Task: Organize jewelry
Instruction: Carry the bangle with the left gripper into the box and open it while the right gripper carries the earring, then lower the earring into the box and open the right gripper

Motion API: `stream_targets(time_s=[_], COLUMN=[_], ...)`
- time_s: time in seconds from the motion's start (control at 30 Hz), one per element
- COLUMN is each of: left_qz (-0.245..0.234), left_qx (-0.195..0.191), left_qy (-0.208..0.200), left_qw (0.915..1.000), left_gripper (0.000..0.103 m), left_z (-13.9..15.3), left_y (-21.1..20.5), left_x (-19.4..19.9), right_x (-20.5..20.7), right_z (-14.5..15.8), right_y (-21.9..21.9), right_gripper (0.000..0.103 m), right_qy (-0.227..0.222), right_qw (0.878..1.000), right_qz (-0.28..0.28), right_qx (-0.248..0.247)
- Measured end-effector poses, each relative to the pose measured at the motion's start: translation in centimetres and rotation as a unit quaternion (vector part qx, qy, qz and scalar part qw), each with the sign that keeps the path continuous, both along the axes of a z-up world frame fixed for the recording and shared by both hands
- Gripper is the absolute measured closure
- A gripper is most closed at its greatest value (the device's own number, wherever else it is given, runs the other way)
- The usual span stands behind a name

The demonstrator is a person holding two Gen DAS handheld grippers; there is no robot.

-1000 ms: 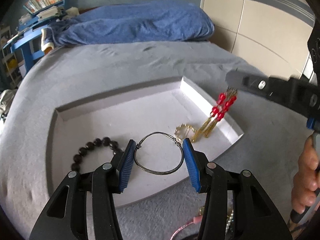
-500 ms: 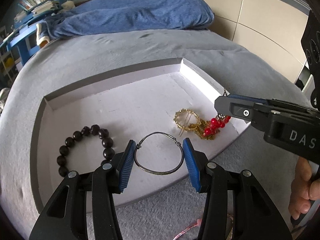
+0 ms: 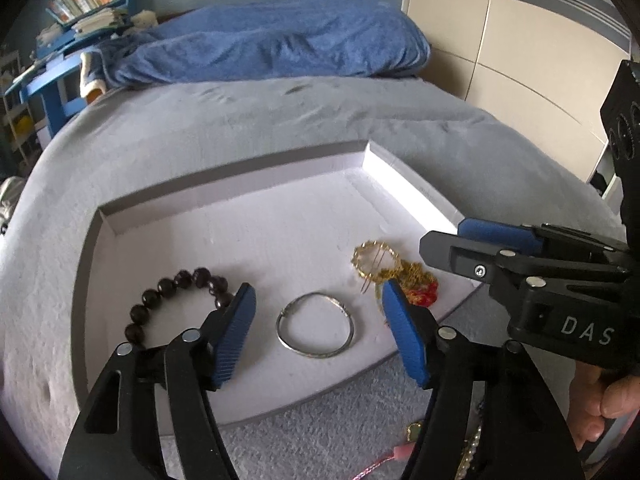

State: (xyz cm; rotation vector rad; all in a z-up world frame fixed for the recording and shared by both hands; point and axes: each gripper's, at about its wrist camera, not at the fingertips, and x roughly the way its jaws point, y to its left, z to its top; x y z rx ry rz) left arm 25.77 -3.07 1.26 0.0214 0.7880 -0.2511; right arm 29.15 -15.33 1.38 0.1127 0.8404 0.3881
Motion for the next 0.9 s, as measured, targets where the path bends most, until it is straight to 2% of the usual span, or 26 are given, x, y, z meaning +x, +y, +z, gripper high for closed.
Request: stream_targets(time_s=[0.27,0.4,0.5,0.73,0.9], left_qz=[0.012,0.022,0.026,0.039,0.046], left_qx=[-0.004,-0.008,-0.01,-0.023,-0.034], left_qy=[-0.016,-0.025,-0.027,-0.038,-0.029], left_qw=[0.9998,0.9994,0.9992,0.9983,0.9979], left_gripper=[0.023,0.014,0.013,0.012,0.011], left_z=[0.9,1.2,1.4,2.1,1.4], left_y=[0.6,1.3,1.9,3.6,4.9], left_x=[-0.5,-1.4,-2.4,-5.3,-8.1], right_x=[-0.6,-1.3,-2.1,-3.8,-5.4], right_z=[0.5,0.9,1.1,1.2,0.5], right_y=[-0.5,-0.9,-1.4,-2.1,-2.6], right_gripper=[0.049,0.044,0.042,0.03,0.023], right_qy=[-0.012,-0.022,-0.031,-0.039,-0.034], right_qw=[1.0,1.0,0.999,0.999,0.999], right_qz=[-0.006,-0.014,-0.019,-0.028,-0.032], right_qx=[0.008,0.013,0.014,0.014,0.012])
